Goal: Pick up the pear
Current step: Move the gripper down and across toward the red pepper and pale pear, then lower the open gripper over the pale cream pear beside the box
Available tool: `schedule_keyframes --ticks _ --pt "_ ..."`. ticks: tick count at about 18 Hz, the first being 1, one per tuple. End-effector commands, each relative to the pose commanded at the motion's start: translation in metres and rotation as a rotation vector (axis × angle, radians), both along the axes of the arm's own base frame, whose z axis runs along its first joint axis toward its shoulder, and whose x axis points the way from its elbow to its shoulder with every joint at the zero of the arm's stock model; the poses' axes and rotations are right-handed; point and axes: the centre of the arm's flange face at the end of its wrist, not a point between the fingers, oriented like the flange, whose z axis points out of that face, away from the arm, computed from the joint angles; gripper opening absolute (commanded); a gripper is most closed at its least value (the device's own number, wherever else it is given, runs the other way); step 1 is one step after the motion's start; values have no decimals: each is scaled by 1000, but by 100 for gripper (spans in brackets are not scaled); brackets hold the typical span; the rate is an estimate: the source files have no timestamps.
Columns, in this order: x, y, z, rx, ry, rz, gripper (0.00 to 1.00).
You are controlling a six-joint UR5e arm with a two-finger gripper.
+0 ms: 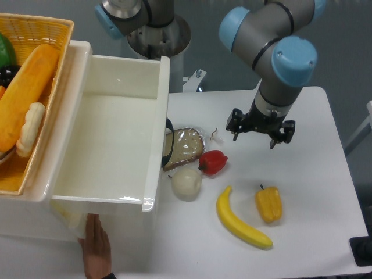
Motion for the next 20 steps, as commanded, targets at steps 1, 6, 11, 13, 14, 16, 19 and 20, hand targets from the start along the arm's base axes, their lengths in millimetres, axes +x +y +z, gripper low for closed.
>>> schedule_keyframes --ticks 1,6,11,13,14,16,19,20 --pt "0 0 -1 -1 -5 29 100" --pt "-2 4 -24 -29 -40 96 100" --pt "2 16 -46 -55 -73 154 100" --pt "2 20 -55 -70 -85 210 100" --pt "6 25 -57 -76 -87 227 100" --pt "11 32 -64 -94 -93 274 100" --pt "20 49 -76 -128 -99 357 100" --pt "21 52 -76 -133 -99 394 100"
